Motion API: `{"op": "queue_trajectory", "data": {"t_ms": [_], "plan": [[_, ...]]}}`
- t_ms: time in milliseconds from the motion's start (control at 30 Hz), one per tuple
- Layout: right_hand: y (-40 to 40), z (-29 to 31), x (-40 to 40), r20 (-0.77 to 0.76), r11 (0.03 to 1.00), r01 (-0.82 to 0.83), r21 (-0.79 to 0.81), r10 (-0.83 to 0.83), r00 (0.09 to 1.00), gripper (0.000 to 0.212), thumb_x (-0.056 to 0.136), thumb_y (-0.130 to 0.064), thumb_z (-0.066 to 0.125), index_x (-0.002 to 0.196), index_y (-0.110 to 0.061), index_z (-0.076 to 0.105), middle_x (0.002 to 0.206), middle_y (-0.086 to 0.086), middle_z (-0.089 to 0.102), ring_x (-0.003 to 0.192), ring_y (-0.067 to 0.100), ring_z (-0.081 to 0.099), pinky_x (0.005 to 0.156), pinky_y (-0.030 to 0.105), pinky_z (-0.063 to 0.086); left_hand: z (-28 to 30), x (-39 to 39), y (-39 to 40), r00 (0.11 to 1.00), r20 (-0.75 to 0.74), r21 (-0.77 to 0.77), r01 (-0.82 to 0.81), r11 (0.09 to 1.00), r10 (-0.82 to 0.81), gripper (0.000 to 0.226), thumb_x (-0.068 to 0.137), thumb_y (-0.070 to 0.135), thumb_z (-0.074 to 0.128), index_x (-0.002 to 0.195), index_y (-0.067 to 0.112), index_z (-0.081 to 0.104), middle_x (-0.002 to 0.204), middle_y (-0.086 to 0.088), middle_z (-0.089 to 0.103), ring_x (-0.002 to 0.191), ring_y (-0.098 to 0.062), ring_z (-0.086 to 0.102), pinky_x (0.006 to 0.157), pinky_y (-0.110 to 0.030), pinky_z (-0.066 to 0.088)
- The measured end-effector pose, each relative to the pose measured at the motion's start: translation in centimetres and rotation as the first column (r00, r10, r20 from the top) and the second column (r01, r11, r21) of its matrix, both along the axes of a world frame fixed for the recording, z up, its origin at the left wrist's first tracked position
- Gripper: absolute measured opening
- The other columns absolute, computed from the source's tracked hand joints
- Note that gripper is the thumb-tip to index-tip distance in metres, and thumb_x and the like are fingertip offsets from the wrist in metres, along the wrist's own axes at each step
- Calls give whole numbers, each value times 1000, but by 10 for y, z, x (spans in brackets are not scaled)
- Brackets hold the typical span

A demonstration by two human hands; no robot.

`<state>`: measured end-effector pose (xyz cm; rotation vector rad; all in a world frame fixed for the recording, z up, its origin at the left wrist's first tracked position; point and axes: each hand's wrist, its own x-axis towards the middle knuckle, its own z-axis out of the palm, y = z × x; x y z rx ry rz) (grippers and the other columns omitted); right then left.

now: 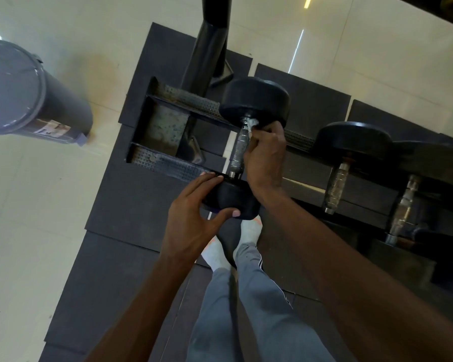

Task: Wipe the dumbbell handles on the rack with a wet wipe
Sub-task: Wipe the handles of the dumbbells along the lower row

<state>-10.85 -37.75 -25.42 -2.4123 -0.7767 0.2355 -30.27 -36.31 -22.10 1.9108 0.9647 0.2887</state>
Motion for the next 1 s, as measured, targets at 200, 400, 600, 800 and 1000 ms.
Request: {"op": "queue_trajectory", "data": {"t_ms": [200,400,600,800,1000], "plan": [[5,3,0,291,874,-275,-401,406,866,32,79,4,70,110,-1,69,128,17,52,114,32,51,78,38,59,-2,-1,1,1000,14,12,5,1000,-5,69,74,38,93,134,15,67,143,4,60,137,-7,51,113,-18,39],[37,24,19,222,345,-464,-816,928,301,20,88,-18,68,105,-20,76,146,18,45,131,38,46,94,39,51,3,1,-2,999,37,41,26,999,-27,66,76,37,91,133,12,67,140,6,59,133,-4,52,109,-9,35],[29,45,37,200,265,-419,-869,961,191,19,87,-18,69,105,-20,76,144,17,48,124,34,52,79,32,56,2,-1,-1,998,59,20,16,1000,-17,65,77,37,91,133,13,67,140,4,61,133,-6,54,109,-13,38],[5,28,39,297,552,-507,-663,814,499,38,72,0,76,109,1,69,131,17,47,117,32,50,62,32,55,0,0,-4,999,43,3,-8,1000,8,67,76,41,90,134,16,66,142,5,60,136,-8,52,114,-26,43],[0,-1,10,141,968,-231,-102,244,960,21,89,2,59,108,0,68,115,19,55,101,29,52,79,34,51,0,0,-3,1000,18,0,-8,1000,8,69,76,41,91,135,17,66,144,4,59,138,-9,51,114,-29,43]]}}
